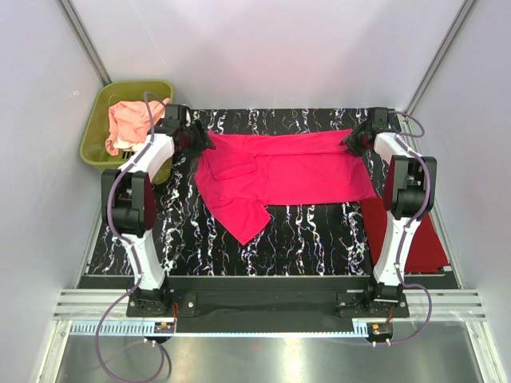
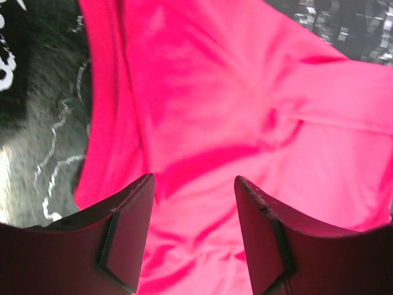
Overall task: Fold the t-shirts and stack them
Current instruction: Fold the tshirt
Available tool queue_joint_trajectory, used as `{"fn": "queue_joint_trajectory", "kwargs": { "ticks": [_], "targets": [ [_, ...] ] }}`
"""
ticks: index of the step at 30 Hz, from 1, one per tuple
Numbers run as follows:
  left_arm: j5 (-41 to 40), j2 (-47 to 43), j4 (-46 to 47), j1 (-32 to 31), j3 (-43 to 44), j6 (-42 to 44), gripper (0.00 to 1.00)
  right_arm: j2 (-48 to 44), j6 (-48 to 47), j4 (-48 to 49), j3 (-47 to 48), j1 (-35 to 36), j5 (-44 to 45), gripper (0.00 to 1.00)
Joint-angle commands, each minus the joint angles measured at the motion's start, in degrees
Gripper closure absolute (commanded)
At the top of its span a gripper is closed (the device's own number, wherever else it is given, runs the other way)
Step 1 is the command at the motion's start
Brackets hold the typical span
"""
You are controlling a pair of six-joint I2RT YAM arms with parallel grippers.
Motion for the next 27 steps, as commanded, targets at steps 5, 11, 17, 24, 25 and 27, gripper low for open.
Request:
{"fn": "queue_joint_trajectory", "kwargs": {
  "ticks": [5,11,17,24,25,27],
  "targets": [
    [0.58,-1.17,3.35,-1.27,-6.06,-2.20,0.45,-3.94,-1.21,1.27,-1.26,0.21,-2.45,0.58],
    [0.06,0.93,2.22,-1.98,-5.70,-2.90,0.47,-5.87,-2.53,1.80,-4.07,-0.23,-2.28,0.57],
    [-0.91,2.16,1.51,-2.33,-6.50,-4.75,0.51,-6.93,-2.27,2.77,-6.54,-0.58,-2.63,0.58],
    [-2.31,3.13,-2.00,-2.68,-5.53,-6.77,0.55,-7.28,-2.36,2.94,-6.63,-0.84,-2.71,0.57],
    [-2.49,3.13,-2.35,-2.77,-5.53,-6.86,0.55,-7.28,-2.27,2.94,-6.54,-0.84,-2.72,0.58],
    [-1.88,3.22,-2.18,-2.77,-5.62,-7.21,0.54,-7.37,-2.10,3.12,-6.54,-0.93,-2.89,0.57]
  ]
}}
